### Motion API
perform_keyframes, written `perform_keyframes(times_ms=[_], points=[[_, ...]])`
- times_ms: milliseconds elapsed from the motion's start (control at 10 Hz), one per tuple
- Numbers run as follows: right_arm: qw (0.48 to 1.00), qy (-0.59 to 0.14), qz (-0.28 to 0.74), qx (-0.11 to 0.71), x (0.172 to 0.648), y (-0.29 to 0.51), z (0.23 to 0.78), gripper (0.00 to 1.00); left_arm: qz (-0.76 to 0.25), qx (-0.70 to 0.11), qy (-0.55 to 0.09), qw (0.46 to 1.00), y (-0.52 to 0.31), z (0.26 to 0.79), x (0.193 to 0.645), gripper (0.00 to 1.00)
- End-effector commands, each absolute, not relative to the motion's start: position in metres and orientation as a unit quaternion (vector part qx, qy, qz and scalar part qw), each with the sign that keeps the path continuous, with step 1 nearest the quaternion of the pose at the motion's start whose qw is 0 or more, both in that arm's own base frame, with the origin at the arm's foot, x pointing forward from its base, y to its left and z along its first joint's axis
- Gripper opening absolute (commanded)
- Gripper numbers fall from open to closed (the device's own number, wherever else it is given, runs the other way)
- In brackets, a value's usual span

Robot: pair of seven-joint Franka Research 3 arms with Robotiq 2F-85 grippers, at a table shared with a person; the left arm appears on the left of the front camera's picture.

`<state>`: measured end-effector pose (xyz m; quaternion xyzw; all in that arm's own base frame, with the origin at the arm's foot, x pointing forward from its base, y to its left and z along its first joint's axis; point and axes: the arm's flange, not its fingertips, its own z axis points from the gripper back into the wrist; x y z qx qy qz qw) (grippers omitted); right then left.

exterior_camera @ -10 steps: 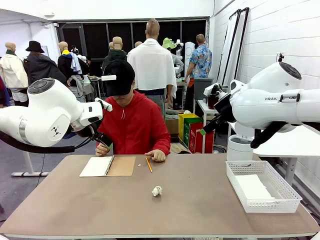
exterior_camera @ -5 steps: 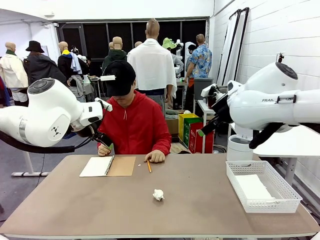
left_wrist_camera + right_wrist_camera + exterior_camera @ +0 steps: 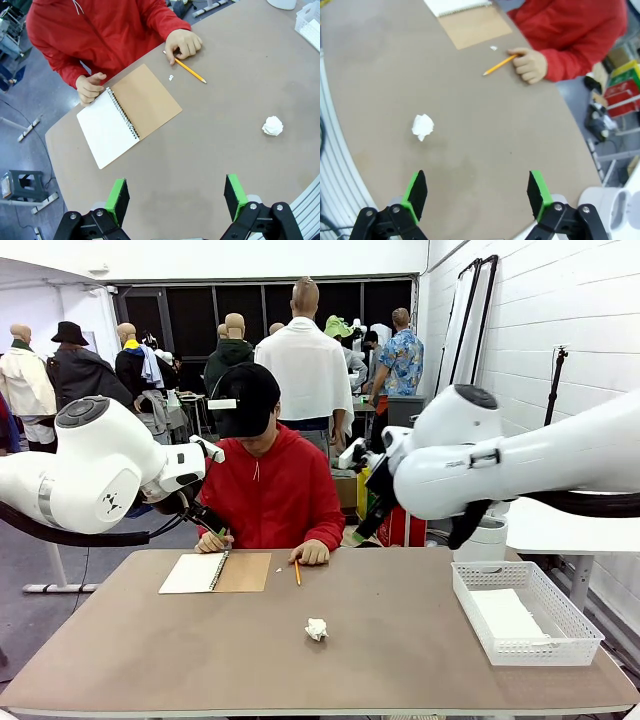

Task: Sort the paper based on its condition.
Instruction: If a person hands you a paper, place it in the Organizing basket , and if it's crumpled, put it in the Trash can.

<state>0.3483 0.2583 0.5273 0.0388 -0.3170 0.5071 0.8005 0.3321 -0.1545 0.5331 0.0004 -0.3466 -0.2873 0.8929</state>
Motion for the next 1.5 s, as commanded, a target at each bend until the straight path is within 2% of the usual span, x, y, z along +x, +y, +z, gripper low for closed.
perform_keyframes(times_ms=[0, 400, 1100, 1400], points=[[0.790, -0.295, 0.536, 0.027, 0.360, 0.283, 0.518, 1.00, -0.287, 0.002, -0.346, 0.893, -0.155, 0.533, 0.332, 1.00], [0.787, -0.251, 0.564, 0.020, 0.358, 0.309, 0.492, 1.00, -0.287, 0.002, -0.346, 0.893, -0.155, 0.533, 0.332, 1.00], [0.792, -0.258, 0.552, 0.036, 0.352, 0.308, 0.485, 1.00, -0.287, 0.002, -0.346, 0.893, -0.155, 0.533, 0.332, 1.00], [0.791, -0.210, 0.572, 0.053, 0.364, 0.335, 0.454, 1.00, -0.287, 0.002, -0.346, 0.893, -0.155, 0.533, 0.332, 1.00]])
